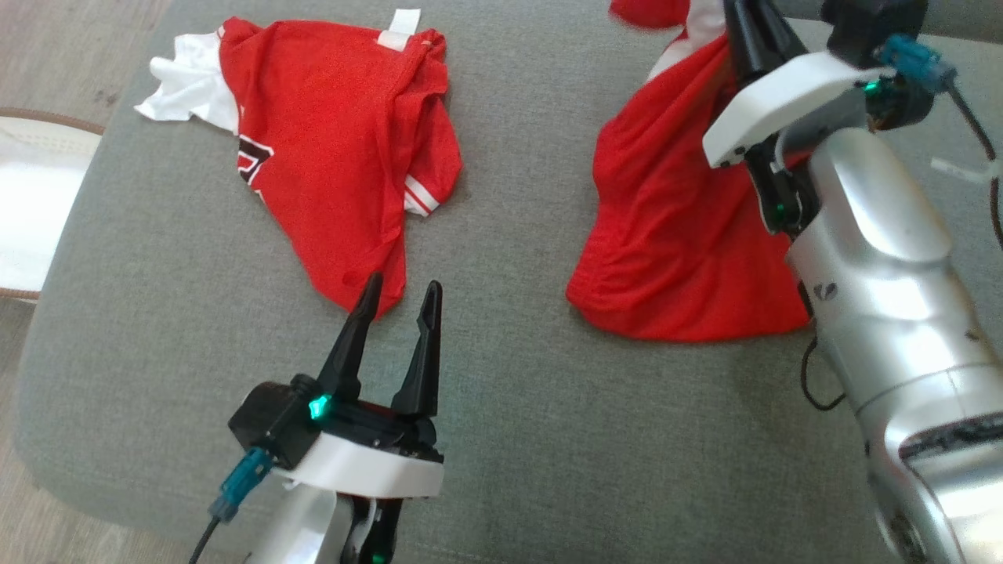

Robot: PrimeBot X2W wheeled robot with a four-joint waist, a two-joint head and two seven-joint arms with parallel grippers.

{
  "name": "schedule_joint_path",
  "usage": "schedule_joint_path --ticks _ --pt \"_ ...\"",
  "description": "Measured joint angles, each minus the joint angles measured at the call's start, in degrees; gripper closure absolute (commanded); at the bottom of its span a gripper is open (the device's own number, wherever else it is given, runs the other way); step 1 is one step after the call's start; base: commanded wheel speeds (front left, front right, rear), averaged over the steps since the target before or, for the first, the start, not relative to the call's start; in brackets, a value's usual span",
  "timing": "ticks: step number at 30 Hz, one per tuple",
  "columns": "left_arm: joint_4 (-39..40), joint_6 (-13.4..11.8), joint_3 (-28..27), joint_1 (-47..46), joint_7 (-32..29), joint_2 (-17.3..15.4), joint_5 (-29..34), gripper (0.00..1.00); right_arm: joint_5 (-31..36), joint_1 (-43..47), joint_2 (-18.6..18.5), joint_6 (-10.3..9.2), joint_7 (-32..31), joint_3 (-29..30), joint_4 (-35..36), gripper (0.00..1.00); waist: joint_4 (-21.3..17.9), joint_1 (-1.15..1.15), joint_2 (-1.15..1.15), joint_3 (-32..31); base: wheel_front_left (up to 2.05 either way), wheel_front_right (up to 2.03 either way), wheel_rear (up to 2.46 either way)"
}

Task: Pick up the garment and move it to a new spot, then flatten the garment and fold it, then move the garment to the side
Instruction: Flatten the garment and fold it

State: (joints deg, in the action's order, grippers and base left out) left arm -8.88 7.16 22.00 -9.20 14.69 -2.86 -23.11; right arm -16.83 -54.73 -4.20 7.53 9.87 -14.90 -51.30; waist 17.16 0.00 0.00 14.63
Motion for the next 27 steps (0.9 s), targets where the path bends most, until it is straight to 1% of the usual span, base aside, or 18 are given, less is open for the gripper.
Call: schedule_joint_path --ticks 4,7,11,13,15,17,20,23,25,27 --pt "0.04 -0.02 0.2 0.03 0.0 0.0 -0.19 0.0 -0.14 -3.64 0.02 0.0 0.34 -2.7 -6.35 0.0 0.36 0.0 0.0 0.04 0.0 0.0 0.0" --pt "0.03 -0.09 0.08 0.04 0.0 0.0 -0.19 0.0 -0.13 -5.12 -0.01 0.01 1.43 -4.42 -9.11 0.0 -0.01 0.0 0.0 -0.04 0.0 0.0 0.0" --pt "0.26 -0.1 -1.09 0.12 0.0 0.01 -0.18 0.0 0.87 -5.08 0.01 0.01 2.91 -6.67 -10.2 0.0 -1.72 0.0 0.0 -0.6 0.0 0.0 0.0" --pt "0.85 -0.11 -2.0 0.12 0.0 -0.02 -0.11 0.0 1.22 -4.22 0.04 0.0 3.85 -6.01 -10.07 0.0 -2.94 0.0 0.0 -1.07 0.0 0.0 0.0" --pt "1.55 -0.1 -2.66 0.24 0.0 0.02 -0.01 0.0 2.4 -2.31 0.03 0.0 4.32 -4.0 -8.98 0.0 -4.41 0.0 0.0 -1.63 0.0 0.0 0.0" --pt "2.3 -0.11 -3.71 0.32 0.0 0.02 0.16 0.0 4.17 0.92 0.03 0.01 4.48 -0.94 -6.08 0.0 -6.11 0.0 0.0 -2.23 0.0 0.0 0.0" --pt "3.53 -0.11 -4.32 0.46 0.0 0.02 0.51 0.0 7.81 8.17 0.01 0.01 4.5 5.24 3.16 0.0 -8.9 0.0 0.0 -3.11 0.0 0.0 0.0" --pt "3.98 -0.11 -5.32 1.31 0.01 0.03 1.04 0.0 10.85 17.68 0.03 0.01 4.52 10.57 12.6 0.0 -11.86 -0.01 0.0 -3.95 0.0 0.0 0.0" --pt "3.99 -0.1 -5.45 2.1 0.01 0.01 1.42 0.0 11.23 24.46 0.05 0.01 4.52 12.73 17.74 0.0 -13.77 -0.01 0.0 -4.37 0.0 0.0 0.0" --pt "4.0 -0.09 -5.46 2.42 0.01 0.03 1.59 0.0 9.83 30.86 0.15 0.01 4.52 13.84 22.32 0.0 -15.53 -0.01 0.0 -4.75 0.0 0.0 0.0"
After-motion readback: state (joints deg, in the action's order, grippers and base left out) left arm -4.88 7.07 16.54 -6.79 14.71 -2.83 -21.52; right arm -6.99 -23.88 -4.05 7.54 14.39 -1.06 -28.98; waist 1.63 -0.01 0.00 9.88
